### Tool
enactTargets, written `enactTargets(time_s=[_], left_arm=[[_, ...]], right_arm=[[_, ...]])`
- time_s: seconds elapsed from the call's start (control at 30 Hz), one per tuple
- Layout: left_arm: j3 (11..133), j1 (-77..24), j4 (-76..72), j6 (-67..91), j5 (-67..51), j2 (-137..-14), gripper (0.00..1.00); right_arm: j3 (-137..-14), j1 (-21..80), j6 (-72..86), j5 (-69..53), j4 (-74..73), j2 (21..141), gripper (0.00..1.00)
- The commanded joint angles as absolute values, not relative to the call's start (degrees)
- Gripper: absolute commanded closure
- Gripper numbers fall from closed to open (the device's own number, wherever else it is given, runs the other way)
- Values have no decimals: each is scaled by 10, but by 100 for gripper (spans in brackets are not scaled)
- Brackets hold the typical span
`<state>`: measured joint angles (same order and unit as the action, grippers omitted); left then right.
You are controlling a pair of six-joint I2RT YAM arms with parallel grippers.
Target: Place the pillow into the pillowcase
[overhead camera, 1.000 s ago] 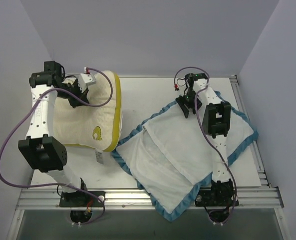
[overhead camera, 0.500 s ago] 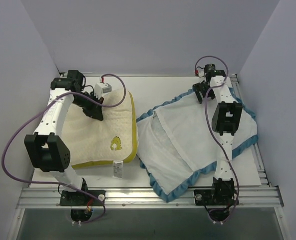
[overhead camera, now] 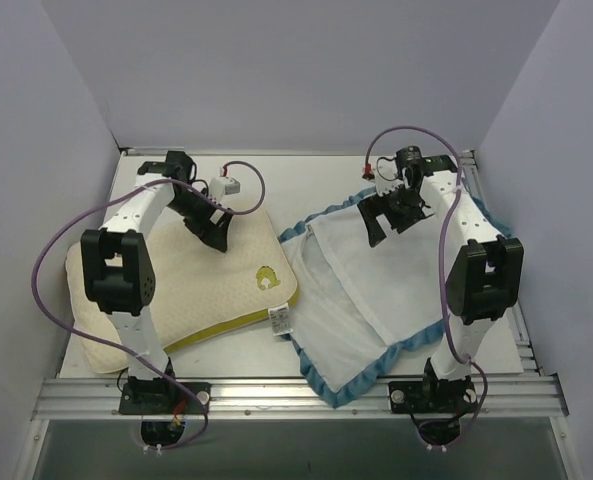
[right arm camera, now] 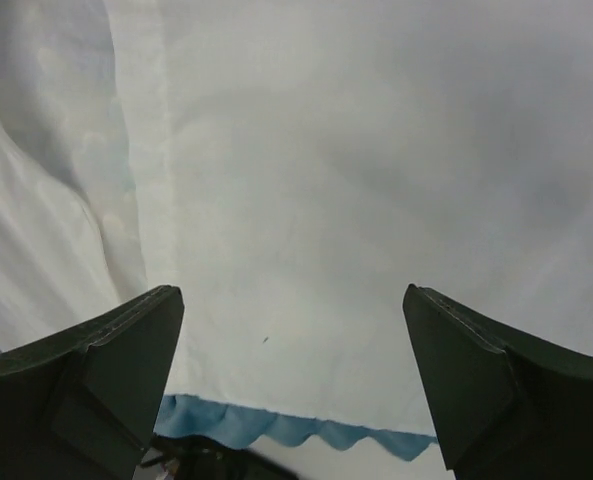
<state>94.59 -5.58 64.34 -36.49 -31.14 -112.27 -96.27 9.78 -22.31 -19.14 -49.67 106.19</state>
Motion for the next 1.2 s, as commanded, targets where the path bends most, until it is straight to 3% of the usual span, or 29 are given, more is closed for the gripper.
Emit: enactTargets(time_s=[0.0, 0.13, 0.57, 0.67, 0.7, 0.73, 0.93, 0.97, 1.17], left_arm=[[938, -75, 642, -444, -321, -1022, 3], [915, -103, 625, -483, -293, -1005, 3], [819, -121, 560, -570, -272, -1157, 3], [824, -117, 553, -565, -272, -1164, 56], [828, -114, 557, -558, -272, -1161, 92], [838, -112, 566, -558, -290, -1155, 100], [895, -82, 678, -558, -381, -1078, 100], [893, -83, 683, -555, -380, -1064, 100], [867, -82, 679, -544, -366, -1050, 100]], right_arm=[[-893, 69, -207, -226, -565, 1060, 0], [-873, 64, -191, -231, -565, 1041, 0], [-894, 75, -158, -268, -578, 1039, 4], [-886, 90, -140, -265, -555, 1042, 9], [-880, 105, -125, -262, -535, 1044, 13], [-877, 115, -117, -249, -522, 1046, 15], [-859, 209, -69, -154, -442, 1062, 33], [-856, 221, -68, -131, -433, 1064, 40], [-838, 295, -47, -91, -430, 1101, 47]])
